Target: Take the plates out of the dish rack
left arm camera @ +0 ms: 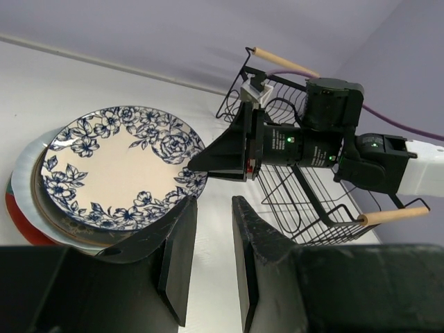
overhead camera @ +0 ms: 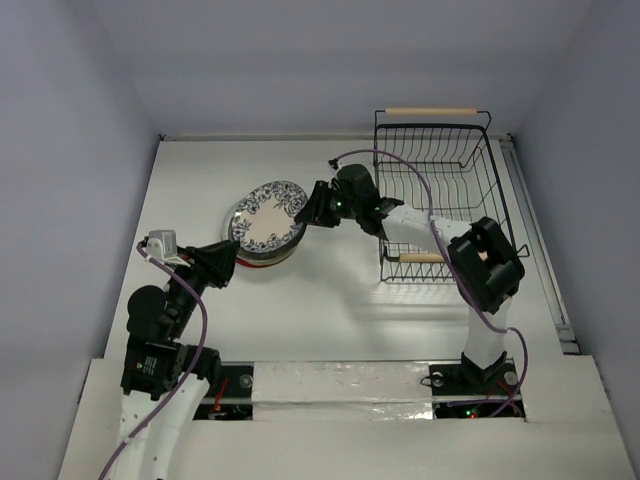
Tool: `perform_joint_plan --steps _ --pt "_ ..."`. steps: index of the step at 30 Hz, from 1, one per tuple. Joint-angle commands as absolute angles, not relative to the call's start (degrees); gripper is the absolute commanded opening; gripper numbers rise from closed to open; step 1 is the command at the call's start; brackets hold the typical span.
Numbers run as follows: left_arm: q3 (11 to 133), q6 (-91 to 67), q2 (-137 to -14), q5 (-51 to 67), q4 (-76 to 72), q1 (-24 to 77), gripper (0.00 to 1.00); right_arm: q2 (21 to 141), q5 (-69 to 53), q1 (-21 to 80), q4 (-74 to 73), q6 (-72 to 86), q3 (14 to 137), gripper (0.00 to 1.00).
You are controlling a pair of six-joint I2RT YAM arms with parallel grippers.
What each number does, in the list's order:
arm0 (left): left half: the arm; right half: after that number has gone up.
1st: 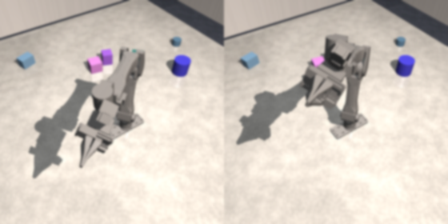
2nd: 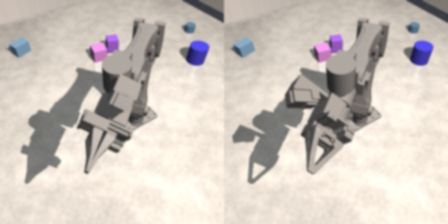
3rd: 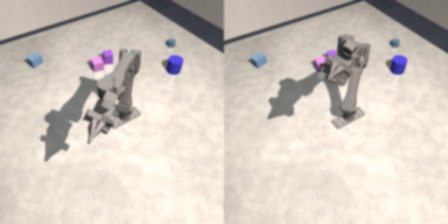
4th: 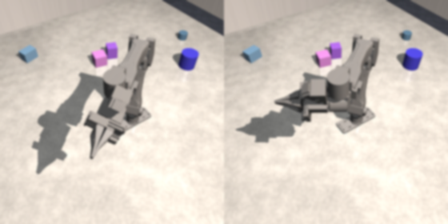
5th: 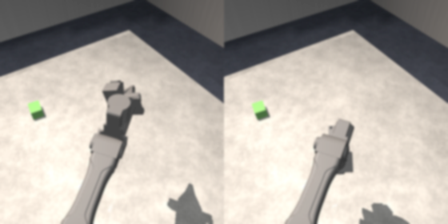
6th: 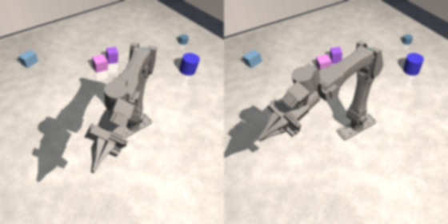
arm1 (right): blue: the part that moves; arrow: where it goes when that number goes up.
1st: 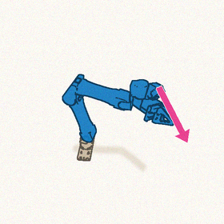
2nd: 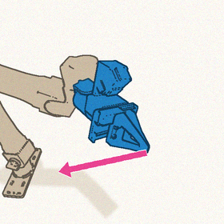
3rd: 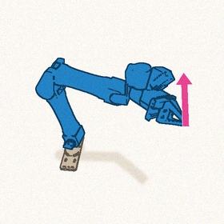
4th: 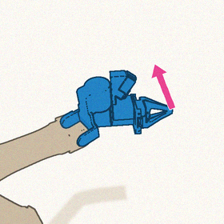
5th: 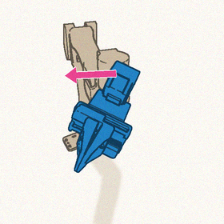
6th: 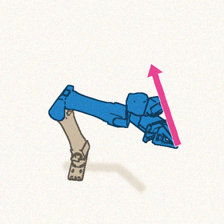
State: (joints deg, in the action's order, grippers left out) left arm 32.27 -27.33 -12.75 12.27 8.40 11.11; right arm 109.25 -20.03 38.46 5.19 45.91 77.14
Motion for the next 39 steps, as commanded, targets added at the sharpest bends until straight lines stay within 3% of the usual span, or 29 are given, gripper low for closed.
perform_joint_plan --steps 1,5,8,17,25,28,31,32,37,39 --pt "33.3 -27.2 -13.2 13.2 5.1 10.8 0.24 109.4 -22.9 39.4 9.1 43.6 80.0 0.39" --pt "33.2 -27.2 -13.0 13.3 5.1 10.8 0.24 109.2 -22.9 39.4 7.6 42.3 79.4 0.46" --pt "33.3 -27.2 -13.0 13.4 5.0 10.8 0.24 108.1 -21.8 39.9 6.0 40.5 78.7 0.59" --pt "33.2 -27.2 -12.9 13.3 5.1 10.8 0.24 103.1 -15.4 40.4 -1.4 35.5 77.5 0.83" --pt "33.3 -27.2 -12.9 13.3 5.2 10.8 0.24 98.8 -12.8 40.4 -2.5 33.6 73.7 0.84" --pt "33.4 -27.2 -13.0 13.2 5.2 10.8 0.24 94.5 -11.4 40.4 -1.3 33.4 70.8 0.74" --pt "33.3 -27.1 -13.1 13.2 5.3 10.8 0.27 87.8 -9.4 40.4 1.1 33.4 68.2 0.26" --pt "33.3 -27.1 -13.1 13.2 5.4 10.8 0.29 85.8 -8.8 41.0 1.2 33.4 67.8 0.01" --pt "33.7 -26.9 -12.7 13.5 5.4 10.3 0.42 71.4 -4.5 41.0 4.0 31.4 63.1 0.00" --pt "34.2 -26.5 -12.4 13.4 5.9 10.3 0.54 63.6 -1.1 41.0 4.2 30.2 61.7 0.06"
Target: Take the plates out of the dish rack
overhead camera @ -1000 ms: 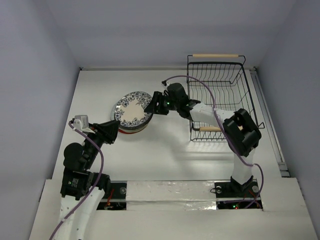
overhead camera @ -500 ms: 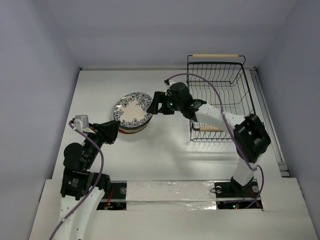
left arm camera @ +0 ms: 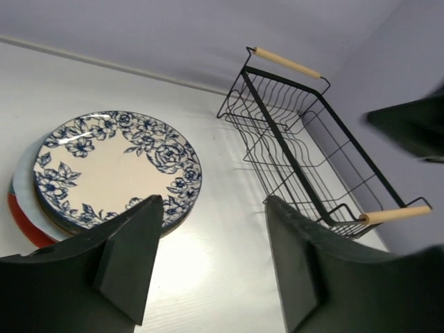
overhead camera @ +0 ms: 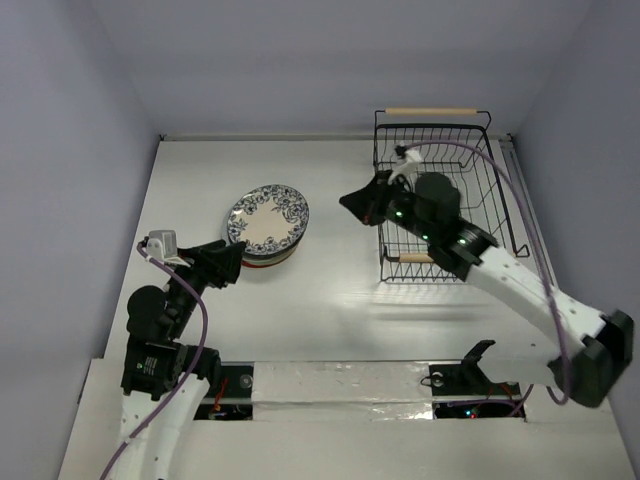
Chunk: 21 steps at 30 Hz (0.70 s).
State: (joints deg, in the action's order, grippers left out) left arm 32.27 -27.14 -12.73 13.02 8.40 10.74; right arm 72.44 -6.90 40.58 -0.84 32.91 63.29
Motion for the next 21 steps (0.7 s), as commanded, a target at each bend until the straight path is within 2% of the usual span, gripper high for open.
perform_joint_plan --steps 1,2,4,5,7,8,9,14,21 --pt "34.4 -26.4 -12.1 12.3 6.2 10.3 0.57 60.9 -0.4 41.0 4.2 28.8 60.9 0.10" --pt "34.5 -26.3 -11.9 11.9 6.3 10.3 0.64 58.3 1.8 41.0 4.1 28.4 59.3 0.22" --pt "34.5 -26.2 -11.3 11.2 6.4 9.8 0.70 50.1 7.5 41.0 4.0 27.9 57.3 0.35" --pt "34.5 -26.1 -11.3 11.2 6.3 9.8 0.74 47.5 9.8 41.0 4.5 27.5 54.8 0.51" --pt "34.6 -26.0 -11.3 10.8 6.4 9.2 0.77 39.7 16.4 41.0 5.2 25.9 52.4 0.72" --pt "34.6 -26.0 -11.3 10.7 6.3 9.2 0.78 37.3 18.4 41.0 5.0 25.5 51.6 0.90" --pt "34.8 -26.0 -11.5 10.8 6.2 9.2 0.79 35.1 21.9 41.0 4.8 25.0 50.0 0.99" --pt "35.8 -25.1 -12.3 11.1 5.6 9.2 0.81 23.6 26.8 41.0 5.8 23.0 45.4 1.00" --pt "43.0 -23.1 -16.8 10.3 5.5 9.2 0.84 18.6 29.4 41.0 3.1 19.3 44.4 1.00"
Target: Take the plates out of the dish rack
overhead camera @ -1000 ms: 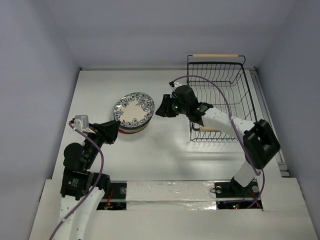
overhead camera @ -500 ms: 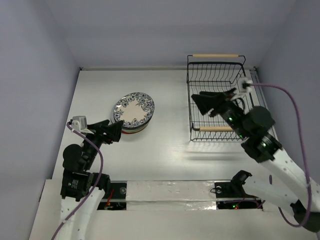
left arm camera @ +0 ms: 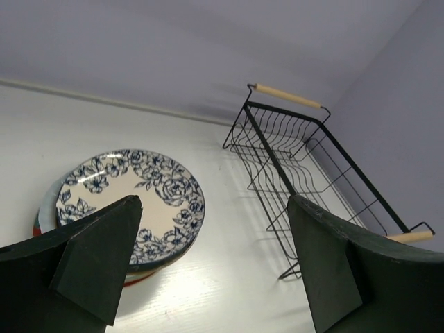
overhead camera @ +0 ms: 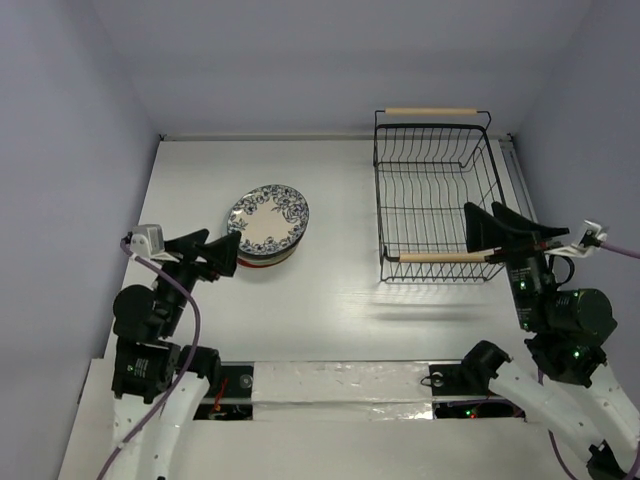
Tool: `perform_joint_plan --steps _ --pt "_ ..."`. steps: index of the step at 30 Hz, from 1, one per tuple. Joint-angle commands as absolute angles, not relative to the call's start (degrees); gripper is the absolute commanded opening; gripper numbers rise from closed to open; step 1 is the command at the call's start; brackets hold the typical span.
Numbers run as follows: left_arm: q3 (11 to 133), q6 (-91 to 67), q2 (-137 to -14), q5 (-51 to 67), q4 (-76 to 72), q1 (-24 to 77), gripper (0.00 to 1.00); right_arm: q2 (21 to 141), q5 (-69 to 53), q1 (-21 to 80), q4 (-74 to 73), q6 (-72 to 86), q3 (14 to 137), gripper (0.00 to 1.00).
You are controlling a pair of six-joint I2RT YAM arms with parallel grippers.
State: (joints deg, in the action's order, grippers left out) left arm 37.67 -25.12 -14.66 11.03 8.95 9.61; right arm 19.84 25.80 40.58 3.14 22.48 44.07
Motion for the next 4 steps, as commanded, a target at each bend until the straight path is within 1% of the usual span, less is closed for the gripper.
perform_joint_plan --steps 1,4 --pt "44.0 -23.0 -17.4 10.1 5.5 9.2 0.84 18.3 29.9 41.0 3.0 18.5 44.6 1.00" --pt "47.4 -23.2 -20.2 10.9 4.9 9.2 0.85 16.4 30.5 41.0 2.9 17.5 45.6 1.00"
